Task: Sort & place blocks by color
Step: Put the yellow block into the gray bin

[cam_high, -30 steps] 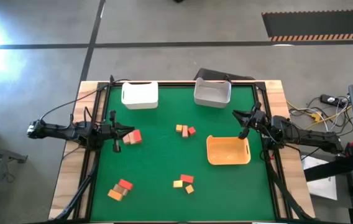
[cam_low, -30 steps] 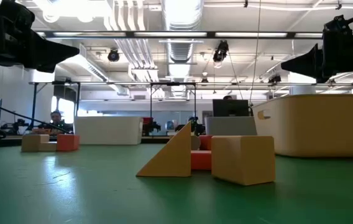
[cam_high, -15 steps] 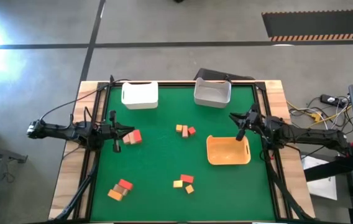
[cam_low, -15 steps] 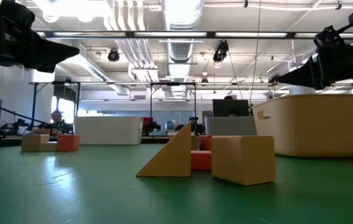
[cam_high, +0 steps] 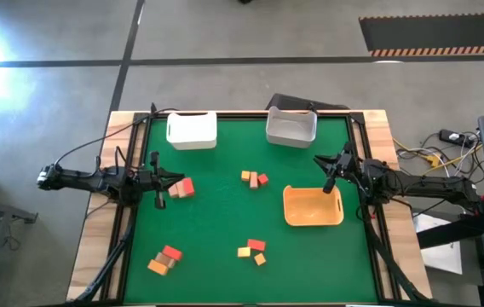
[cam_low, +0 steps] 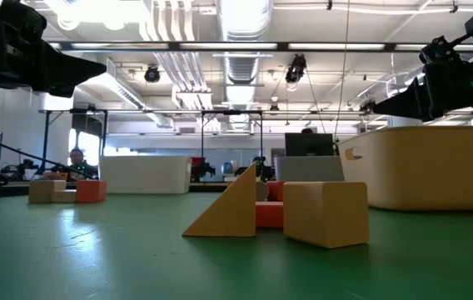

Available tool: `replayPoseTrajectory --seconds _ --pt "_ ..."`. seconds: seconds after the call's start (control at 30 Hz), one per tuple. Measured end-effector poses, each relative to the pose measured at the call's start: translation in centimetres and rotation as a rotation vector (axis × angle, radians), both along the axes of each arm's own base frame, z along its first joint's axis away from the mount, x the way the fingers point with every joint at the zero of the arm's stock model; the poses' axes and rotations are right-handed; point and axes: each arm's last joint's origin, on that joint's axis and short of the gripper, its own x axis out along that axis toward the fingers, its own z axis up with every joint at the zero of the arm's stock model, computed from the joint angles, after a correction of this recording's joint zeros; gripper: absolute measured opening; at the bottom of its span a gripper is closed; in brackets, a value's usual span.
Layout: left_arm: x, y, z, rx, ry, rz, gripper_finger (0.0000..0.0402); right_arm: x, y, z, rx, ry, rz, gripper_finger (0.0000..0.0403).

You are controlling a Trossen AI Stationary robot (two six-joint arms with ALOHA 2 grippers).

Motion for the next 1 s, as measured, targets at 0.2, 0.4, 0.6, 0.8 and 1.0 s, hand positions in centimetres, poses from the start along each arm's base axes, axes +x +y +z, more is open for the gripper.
replayPoseTrajectory --seconds 0.2,0.4,0.6,0.8,1.0 --pt "0.00 0.00 0.00 0.000 0.000 0.000 0.0004 0.00 0.00 0.00 -0.005 0.002 0.001 0.0043" --pt "0.00 0.00 0.00 0.000 0.000 -0.001 0.0004 0.01 0.00 0.04 -0.156 0.079 0.021 0.0043" --pt "0.00 0.00 0.00 0.000 0.000 0.000 0.0004 0.07 0.19 -0.26 0.195 -0.065 0.040 0.0043" --pt "0.00 0.00 0.07 0.000 -0.007 0.000 0.0004 0.10 0.20 -0.03 0.491 -0.233 0.012 0.0043" --pt "-0.05 -0.02 0.62 -0.132 -0.087 -0.016 0.0004 0.11 0.20 0.08 0.488 -0.243 0.016 0.0043"
